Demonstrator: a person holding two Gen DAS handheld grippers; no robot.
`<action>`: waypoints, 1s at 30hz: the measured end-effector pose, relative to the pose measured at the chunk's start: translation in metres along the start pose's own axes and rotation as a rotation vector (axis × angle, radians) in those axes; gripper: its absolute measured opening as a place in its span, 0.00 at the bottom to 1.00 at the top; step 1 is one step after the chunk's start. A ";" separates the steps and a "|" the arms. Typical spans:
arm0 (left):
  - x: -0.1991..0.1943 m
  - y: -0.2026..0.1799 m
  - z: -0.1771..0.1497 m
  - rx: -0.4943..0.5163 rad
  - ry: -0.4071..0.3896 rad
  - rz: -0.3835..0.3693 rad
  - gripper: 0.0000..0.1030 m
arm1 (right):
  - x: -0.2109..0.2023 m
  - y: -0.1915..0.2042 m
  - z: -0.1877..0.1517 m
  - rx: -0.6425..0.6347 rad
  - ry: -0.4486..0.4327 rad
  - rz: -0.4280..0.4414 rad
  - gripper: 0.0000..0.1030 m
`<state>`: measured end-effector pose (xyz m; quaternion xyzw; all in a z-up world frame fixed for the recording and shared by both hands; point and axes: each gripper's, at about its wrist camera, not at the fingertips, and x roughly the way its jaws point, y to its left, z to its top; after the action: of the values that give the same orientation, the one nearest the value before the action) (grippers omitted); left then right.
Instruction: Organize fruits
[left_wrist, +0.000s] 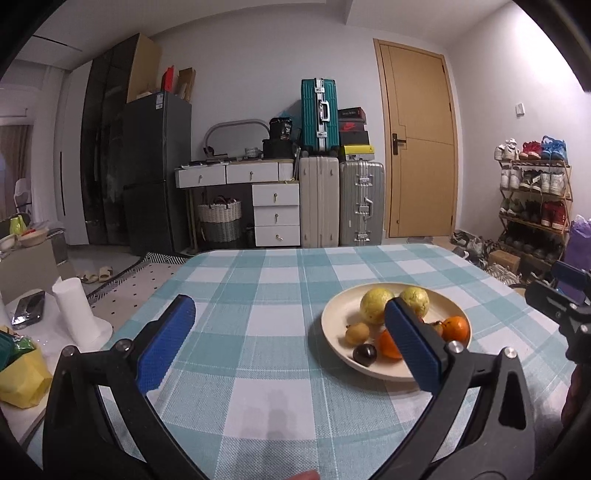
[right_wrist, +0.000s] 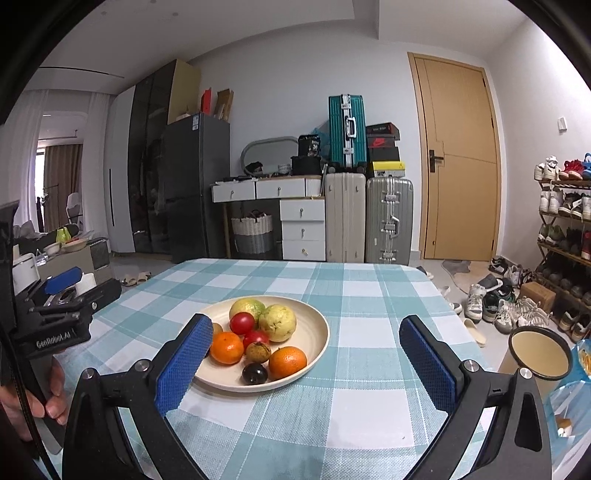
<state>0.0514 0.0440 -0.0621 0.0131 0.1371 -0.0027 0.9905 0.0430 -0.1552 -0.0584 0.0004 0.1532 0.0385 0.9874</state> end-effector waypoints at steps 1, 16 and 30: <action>0.001 0.000 0.000 0.001 0.008 0.000 0.99 | 0.002 0.000 0.000 0.000 0.013 -0.002 1.00; 0.013 0.001 -0.002 -0.010 0.043 0.019 0.99 | 0.005 0.001 0.000 -0.019 0.019 -0.028 1.00; 0.012 0.000 -0.003 -0.015 0.037 0.018 0.99 | 0.007 0.005 0.001 -0.022 0.025 -0.015 1.00</action>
<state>0.0621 0.0440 -0.0683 0.0068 0.1551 0.0077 0.9878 0.0494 -0.1500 -0.0597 -0.0121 0.1652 0.0329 0.9856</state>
